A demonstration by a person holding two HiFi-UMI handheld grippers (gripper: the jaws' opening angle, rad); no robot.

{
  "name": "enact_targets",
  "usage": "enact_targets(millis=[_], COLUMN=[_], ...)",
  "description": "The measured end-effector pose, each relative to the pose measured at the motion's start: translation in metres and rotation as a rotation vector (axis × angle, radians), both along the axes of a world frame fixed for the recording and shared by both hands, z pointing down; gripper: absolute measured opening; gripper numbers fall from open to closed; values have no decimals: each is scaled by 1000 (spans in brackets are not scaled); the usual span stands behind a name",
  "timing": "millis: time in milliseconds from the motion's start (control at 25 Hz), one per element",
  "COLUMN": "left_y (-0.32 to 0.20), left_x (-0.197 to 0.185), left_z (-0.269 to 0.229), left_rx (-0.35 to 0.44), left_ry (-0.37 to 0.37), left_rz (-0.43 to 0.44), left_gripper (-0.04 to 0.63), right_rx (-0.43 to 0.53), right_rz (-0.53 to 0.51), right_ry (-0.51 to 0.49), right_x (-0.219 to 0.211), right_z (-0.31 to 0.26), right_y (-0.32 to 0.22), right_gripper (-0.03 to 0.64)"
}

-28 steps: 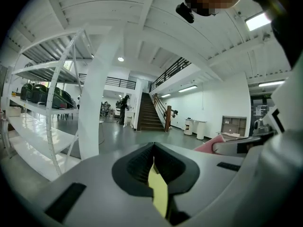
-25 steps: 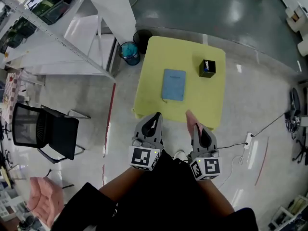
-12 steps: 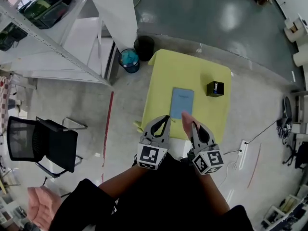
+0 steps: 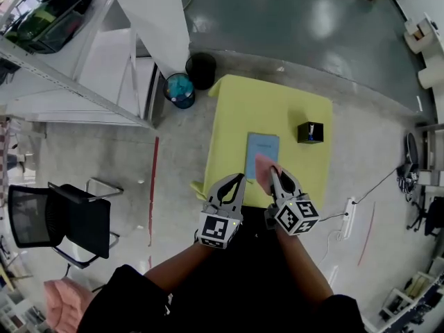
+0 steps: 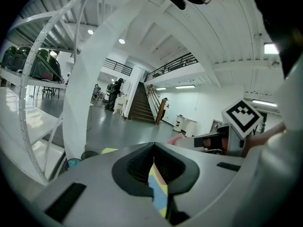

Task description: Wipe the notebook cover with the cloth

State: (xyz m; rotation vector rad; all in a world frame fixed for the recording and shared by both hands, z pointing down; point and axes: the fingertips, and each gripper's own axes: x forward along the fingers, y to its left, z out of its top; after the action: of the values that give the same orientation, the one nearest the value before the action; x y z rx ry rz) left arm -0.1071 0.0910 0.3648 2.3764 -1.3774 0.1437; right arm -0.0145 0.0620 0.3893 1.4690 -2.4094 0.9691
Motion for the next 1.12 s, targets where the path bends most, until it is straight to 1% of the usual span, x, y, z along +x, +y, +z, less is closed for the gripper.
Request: enact_targets(millis=[120,320,480,600,680,800,960,1040,1120], left_y=[-7,-24,-42,-58,-65,-78,-94,-98,-101], left_x=[2,12,8,8,10,9,11,11,14], left_z=[16,42,61,79,91,106,119,128,136], left_rx=[-11,-53,-90,-115,-133,-151,-165,-187,-226], left_ry=[-21,-56,-89,-113,-129,-127,-141,-138,-115], left_rz=[-17,-8,-44,-70,-76,-98,-110,-118,-133], left_gripper=[15,15,15,15,15,15,15,15,15], right_rx=[-39,-104,-134,-179,-218,-264,-305,-315,-322], right_rz=[-3,-57,-89,-88,-69,-50,-89,-112,-122], right_ry=[-45,-94,-126,-135,-152,-177,-158,-149,-143], right_x=[-4,-6,-15,-16,-15,-16,-20,-21,-19], right_z=[27,74,112,146,170,203,237,250,261], right_y=[-20,-49,-74,-89,-97,-110,-117,-120,-127], right_gripper=[38,38,38,38,38,38,38,38,38])
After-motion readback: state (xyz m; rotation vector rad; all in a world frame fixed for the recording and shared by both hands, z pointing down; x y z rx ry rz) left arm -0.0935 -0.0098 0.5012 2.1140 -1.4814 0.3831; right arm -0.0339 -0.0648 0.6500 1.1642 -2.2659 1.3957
